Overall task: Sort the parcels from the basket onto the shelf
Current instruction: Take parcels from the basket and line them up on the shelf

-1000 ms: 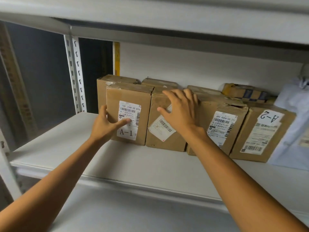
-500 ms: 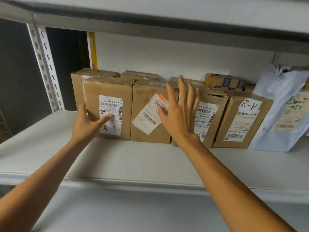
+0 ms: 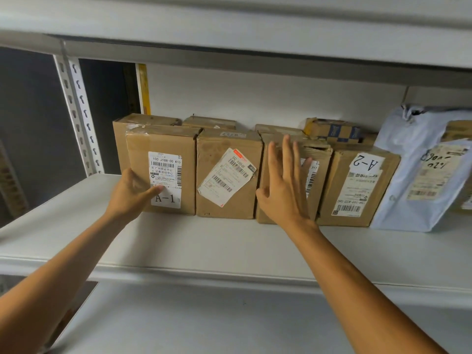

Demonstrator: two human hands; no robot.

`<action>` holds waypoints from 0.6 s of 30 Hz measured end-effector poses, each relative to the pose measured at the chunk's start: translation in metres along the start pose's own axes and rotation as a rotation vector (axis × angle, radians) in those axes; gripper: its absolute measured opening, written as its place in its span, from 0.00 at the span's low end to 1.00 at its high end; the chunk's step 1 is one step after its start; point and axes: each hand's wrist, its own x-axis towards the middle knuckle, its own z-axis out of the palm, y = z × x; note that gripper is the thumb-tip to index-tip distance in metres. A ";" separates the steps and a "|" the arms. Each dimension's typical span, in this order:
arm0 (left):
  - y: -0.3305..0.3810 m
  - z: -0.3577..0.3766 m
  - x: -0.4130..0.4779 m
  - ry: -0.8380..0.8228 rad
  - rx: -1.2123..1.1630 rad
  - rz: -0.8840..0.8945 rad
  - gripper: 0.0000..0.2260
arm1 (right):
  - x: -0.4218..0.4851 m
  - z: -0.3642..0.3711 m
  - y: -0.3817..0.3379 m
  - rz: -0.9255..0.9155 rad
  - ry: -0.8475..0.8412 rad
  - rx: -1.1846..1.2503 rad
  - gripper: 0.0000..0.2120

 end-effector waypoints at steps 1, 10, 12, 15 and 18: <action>0.002 0.001 -0.003 0.004 -0.023 -0.019 0.26 | -0.006 -0.001 0.004 -0.002 -0.013 -0.025 0.42; 0.008 0.004 -0.021 -0.077 -0.107 -0.027 0.26 | -0.013 0.000 0.012 0.007 -0.148 -0.090 0.40; 0.008 0.003 -0.028 -0.116 -0.092 -0.008 0.29 | -0.014 -0.004 0.012 0.020 -0.171 -0.102 0.40; 0.004 -0.003 -0.038 -0.162 -0.001 -0.010 0.29 | -0.013 -0.015 0.006 0.011 -0.086 -0.005 0.35; -0.002 -0.014 -0.037 -0.118 0.057 -0.050 0.25 | -0.005 -0.022 -0.006 0.011 -0.019 0.118 0.30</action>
